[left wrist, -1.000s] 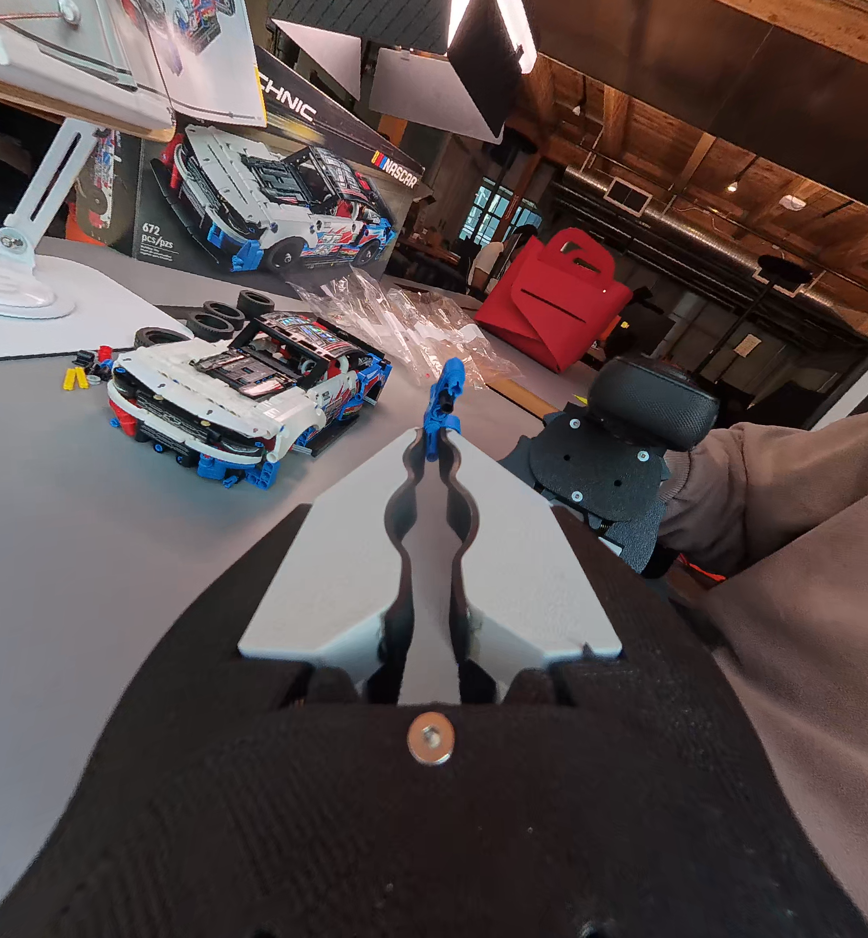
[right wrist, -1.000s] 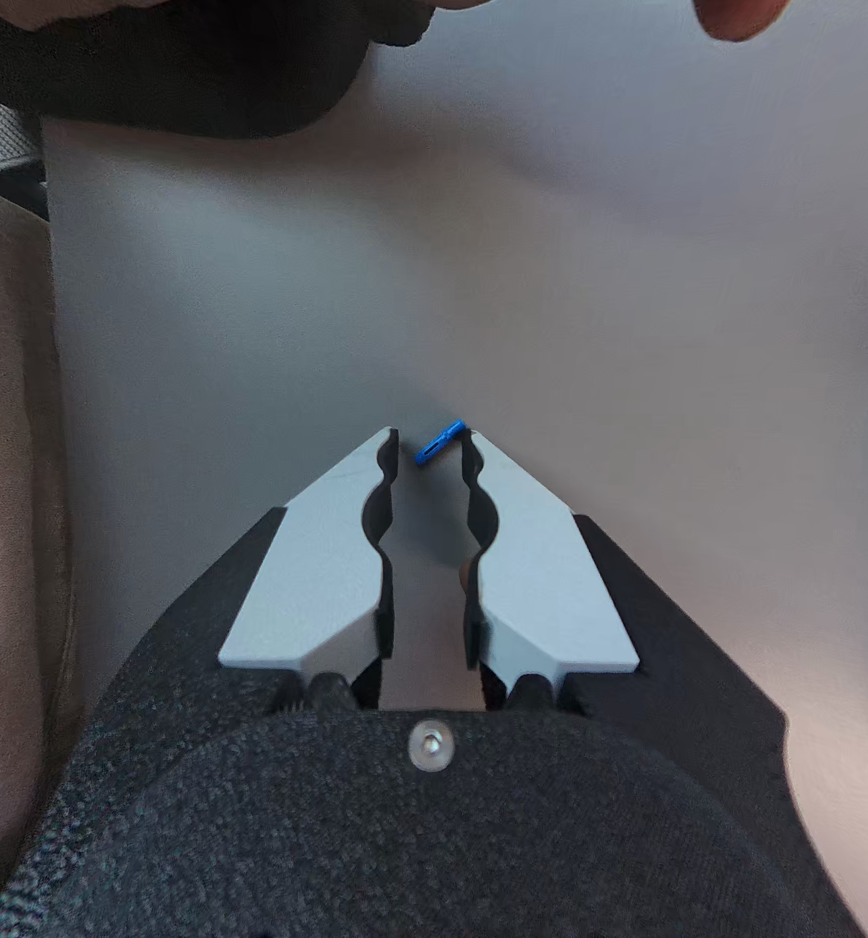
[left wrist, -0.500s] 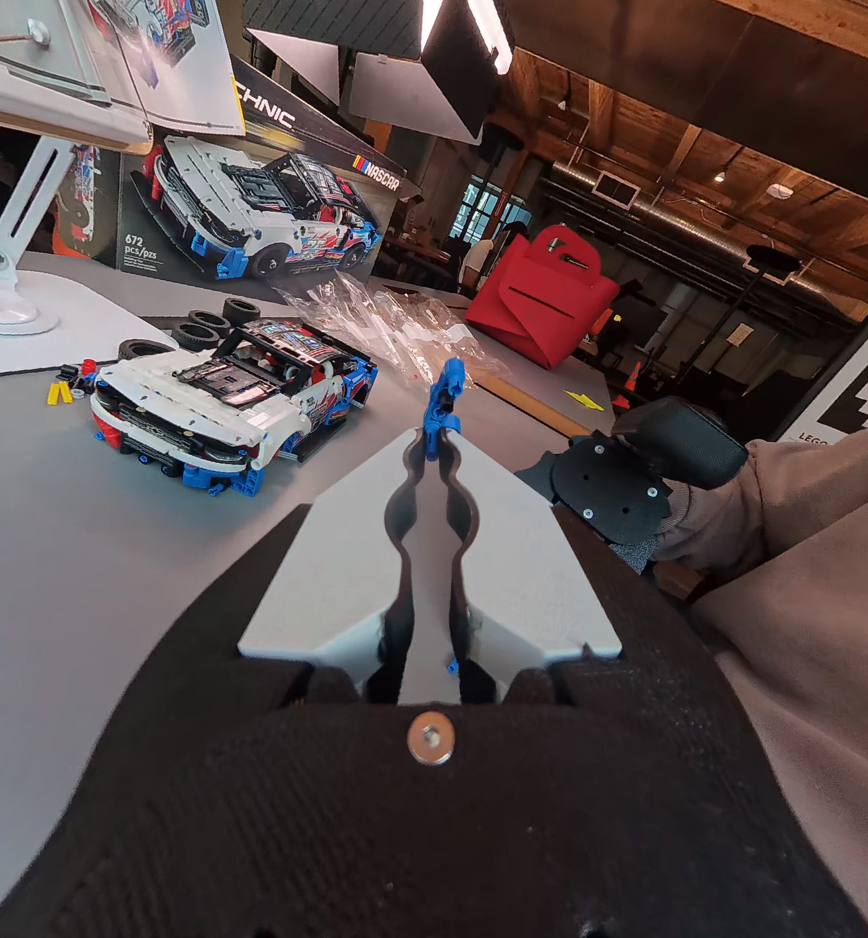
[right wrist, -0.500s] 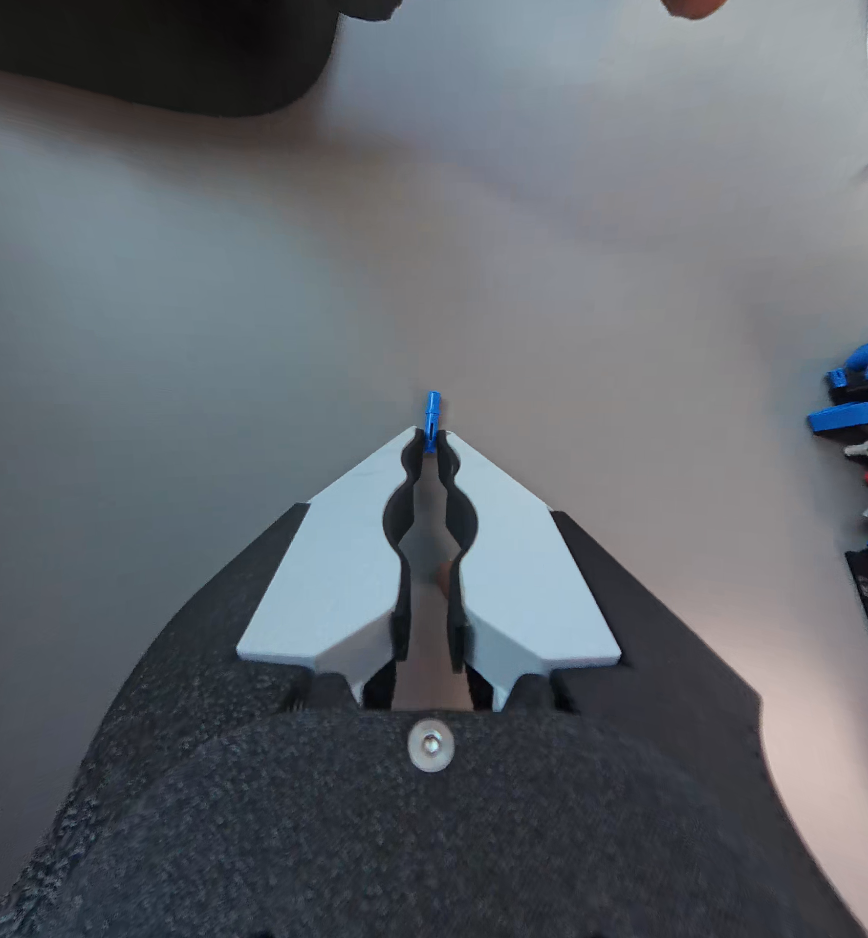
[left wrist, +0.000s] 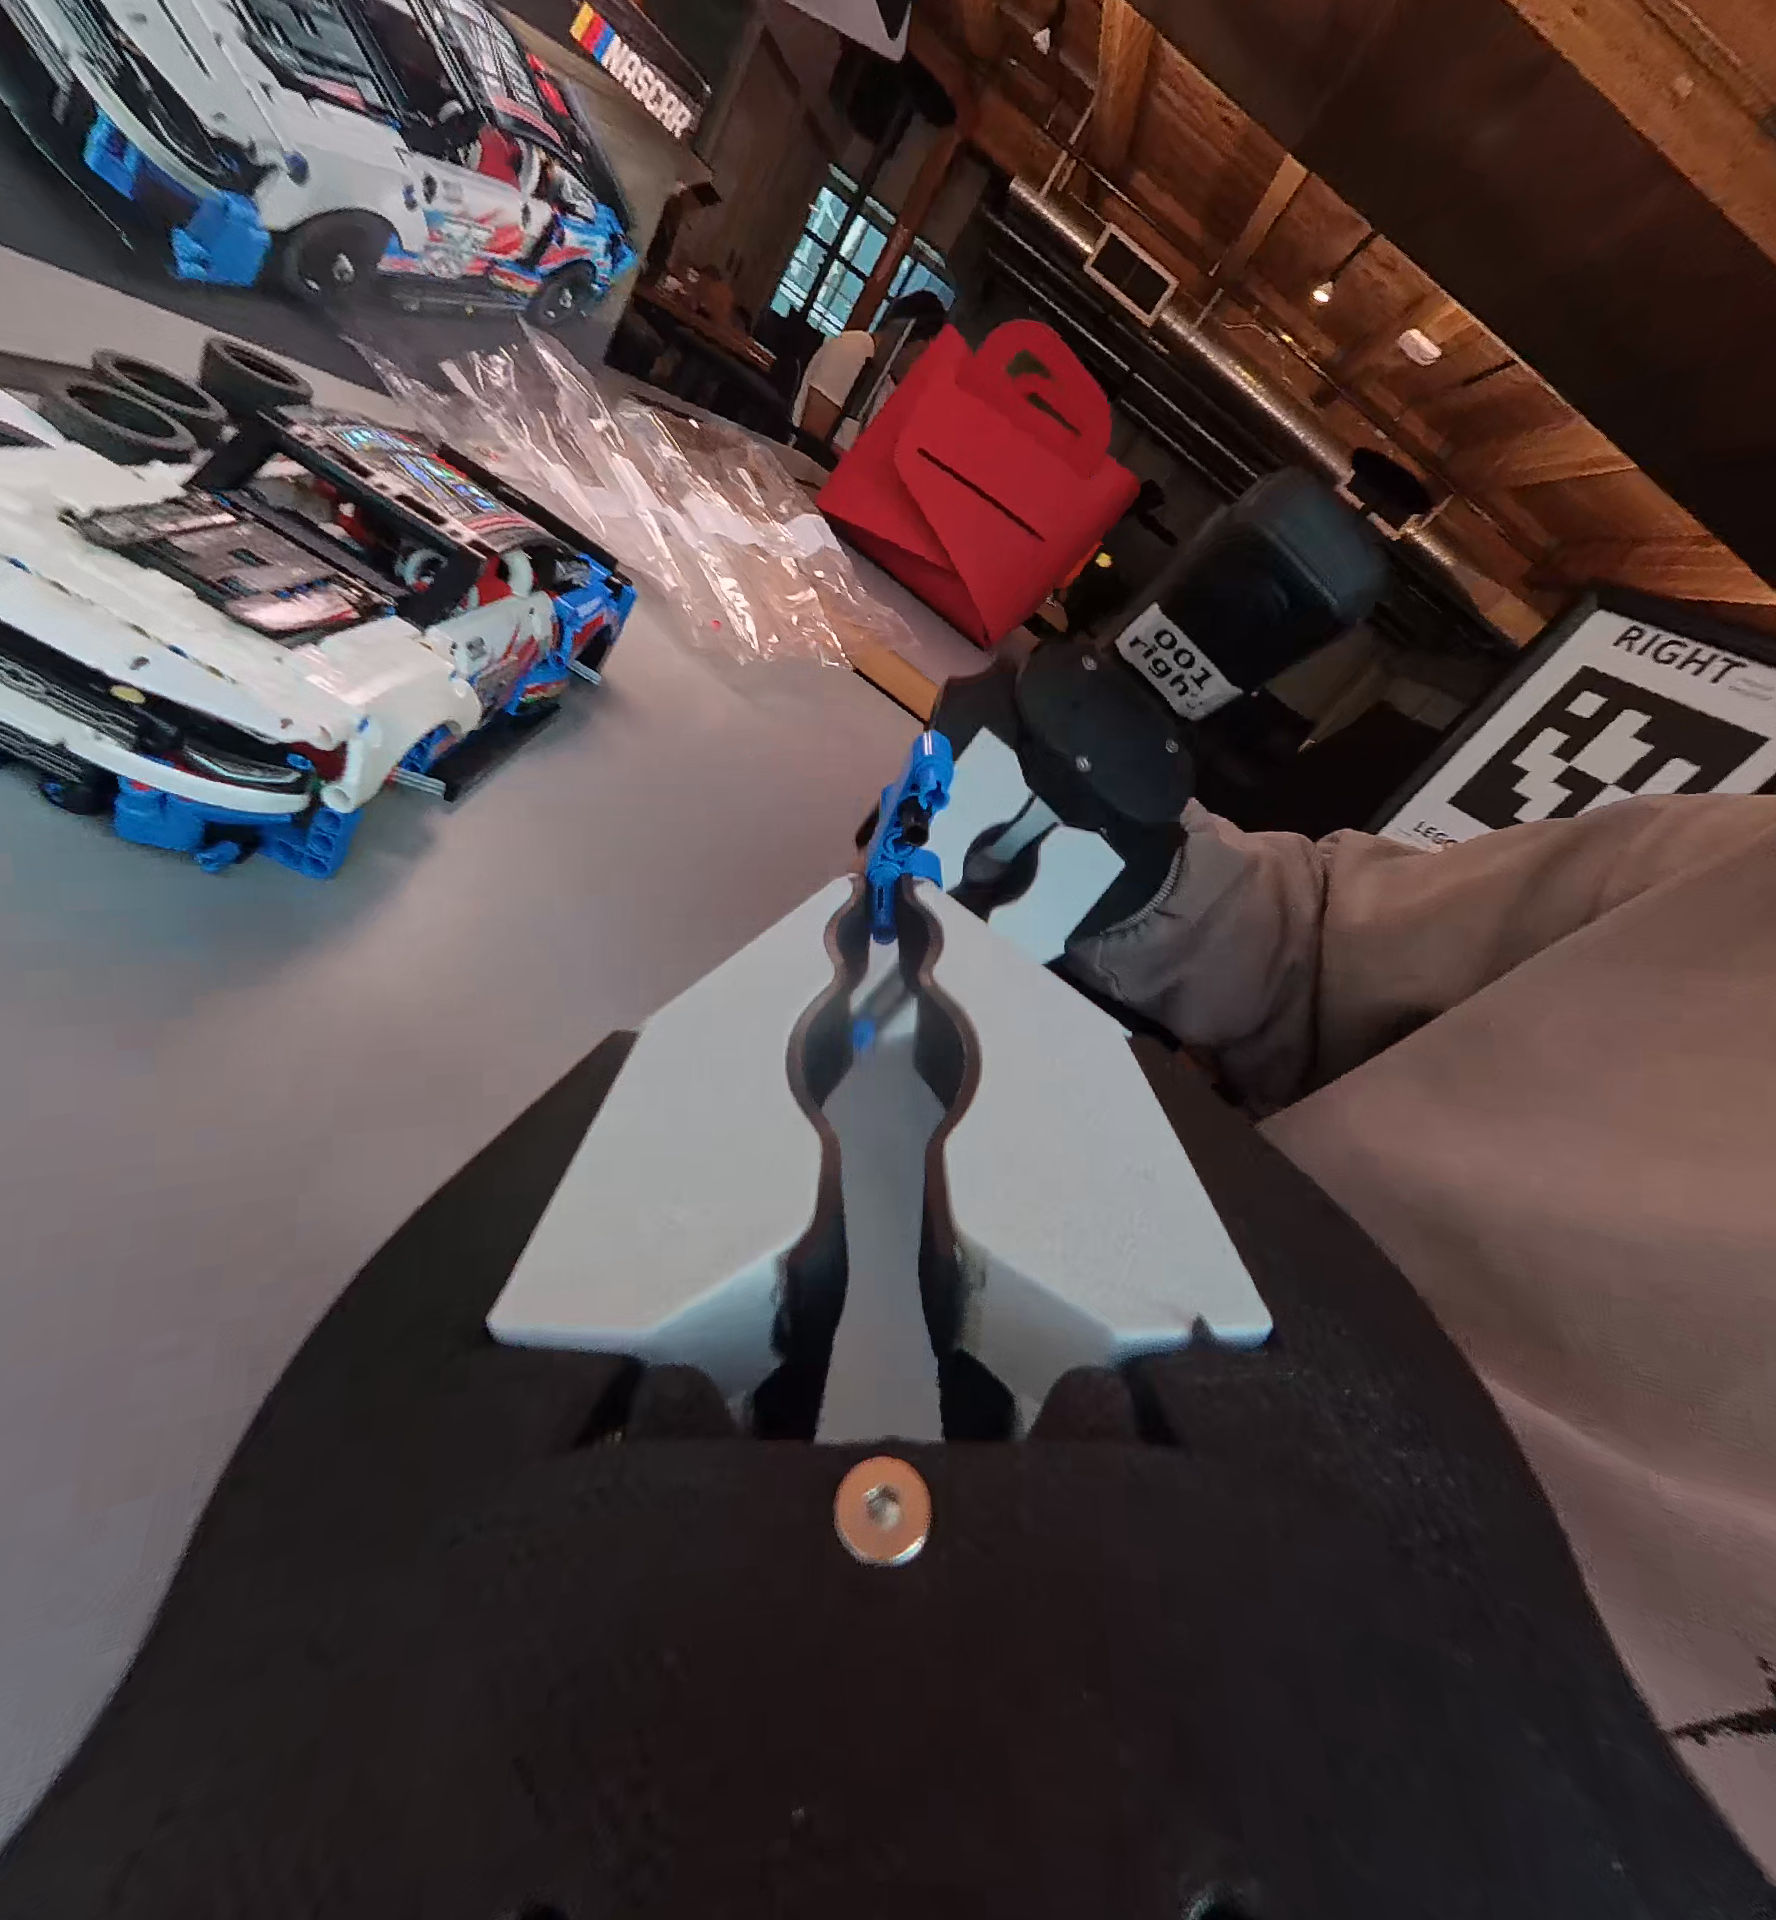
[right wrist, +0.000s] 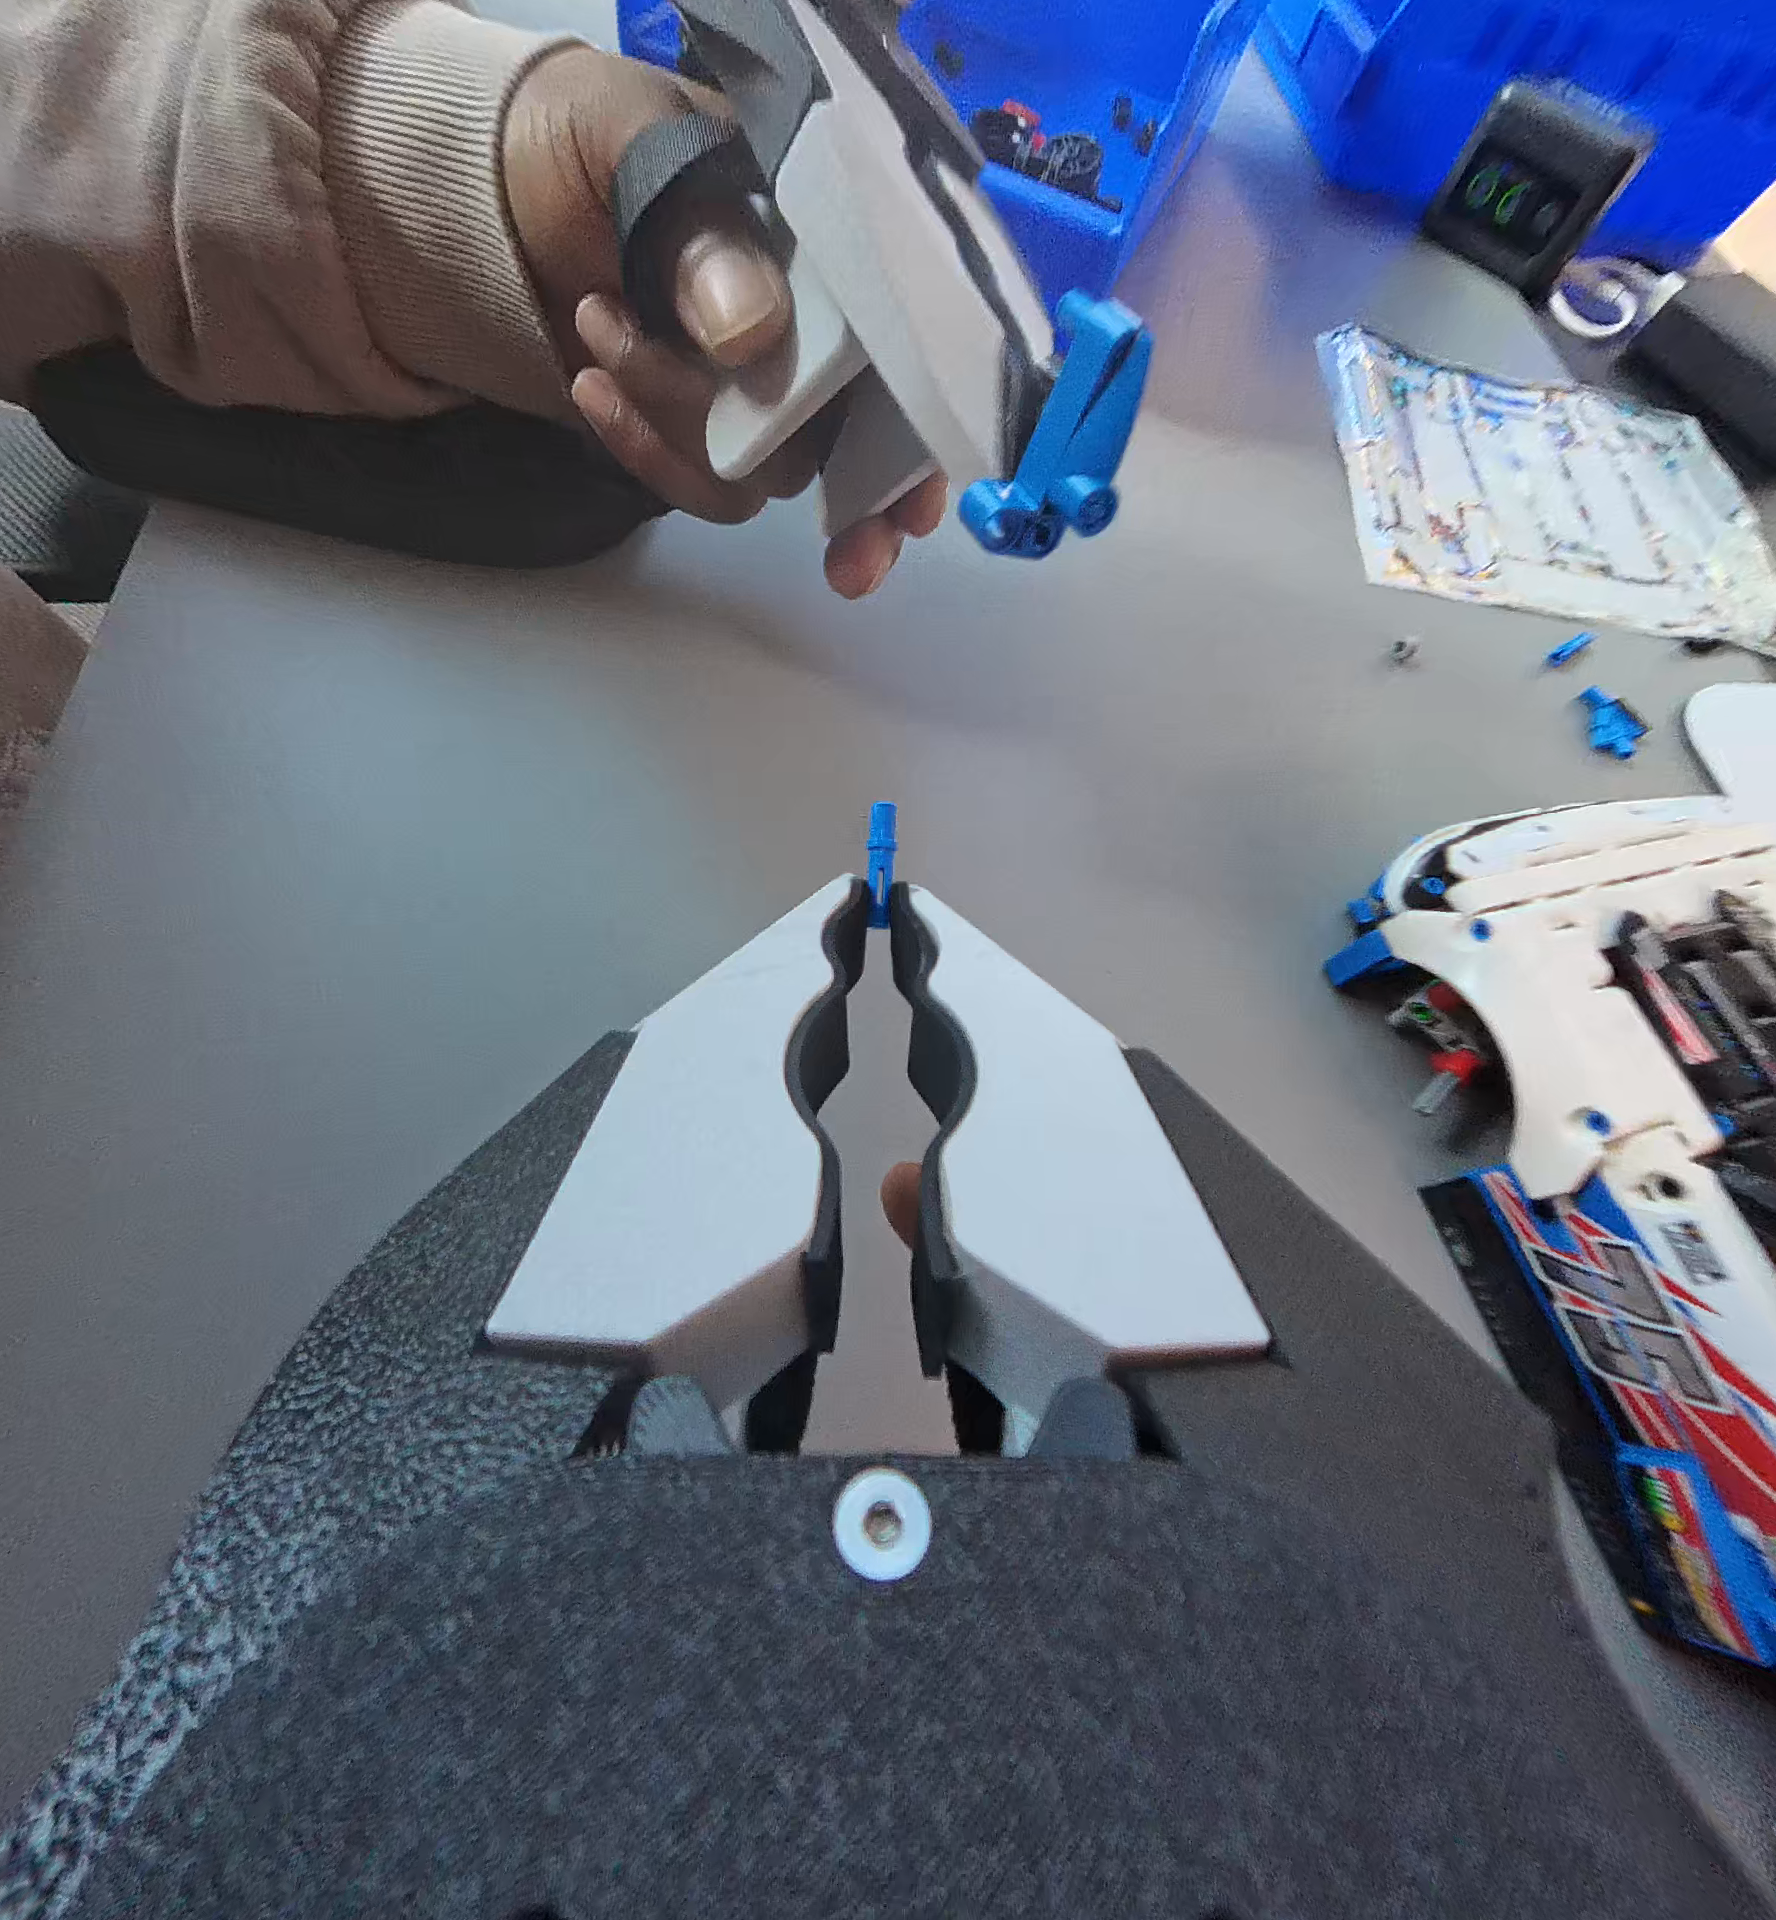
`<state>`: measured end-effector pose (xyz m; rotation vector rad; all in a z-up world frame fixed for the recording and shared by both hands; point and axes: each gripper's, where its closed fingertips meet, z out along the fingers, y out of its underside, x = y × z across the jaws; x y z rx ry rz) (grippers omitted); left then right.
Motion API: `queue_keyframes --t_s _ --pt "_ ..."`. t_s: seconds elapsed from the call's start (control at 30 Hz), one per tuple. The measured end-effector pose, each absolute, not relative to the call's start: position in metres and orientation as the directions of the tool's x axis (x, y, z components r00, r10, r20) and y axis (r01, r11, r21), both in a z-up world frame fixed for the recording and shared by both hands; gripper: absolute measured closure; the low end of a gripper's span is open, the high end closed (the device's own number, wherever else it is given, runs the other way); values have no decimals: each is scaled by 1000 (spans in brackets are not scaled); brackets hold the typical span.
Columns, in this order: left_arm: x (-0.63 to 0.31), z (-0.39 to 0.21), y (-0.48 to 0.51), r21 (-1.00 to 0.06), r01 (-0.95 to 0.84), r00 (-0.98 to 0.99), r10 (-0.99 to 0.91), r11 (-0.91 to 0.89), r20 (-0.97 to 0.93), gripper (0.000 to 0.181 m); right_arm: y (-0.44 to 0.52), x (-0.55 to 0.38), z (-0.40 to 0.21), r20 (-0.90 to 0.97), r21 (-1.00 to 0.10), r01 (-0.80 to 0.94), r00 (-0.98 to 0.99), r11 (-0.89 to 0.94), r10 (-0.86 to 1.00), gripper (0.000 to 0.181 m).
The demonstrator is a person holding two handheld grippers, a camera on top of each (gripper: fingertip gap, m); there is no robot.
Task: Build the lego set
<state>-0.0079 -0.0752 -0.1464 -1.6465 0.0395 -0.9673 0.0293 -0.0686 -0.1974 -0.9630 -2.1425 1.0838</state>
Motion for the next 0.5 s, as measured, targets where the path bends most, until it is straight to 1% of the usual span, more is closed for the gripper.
queue_keyframes --t_s 0.1,0.2,0.27,0.37,0.5 --pt "8 -149 -78 -755 506 518 -552 -418 653 180 -57 40 -187 193 -838 313 -594 446 781 180" --pt "23 -156 -78 -709 507 432 -567 -491 701 180 -59 45 -183 212 -857 263 -604 443 768 180" --pt "28 -162 -74 -690 501 422 -548 -523 722 179 -60 48 -181 242 -857 233 -606 459 758 180" --pt "35 -179 -65 -649 488 439 -479 -583 760 179 -56 50 -184 308 -829 214 -595 516 742 180" --pt "43 -195 -56 -607 473 457 -411 -639 789 179 -46 53 -200 356 -778 233 -602 584 715 180"
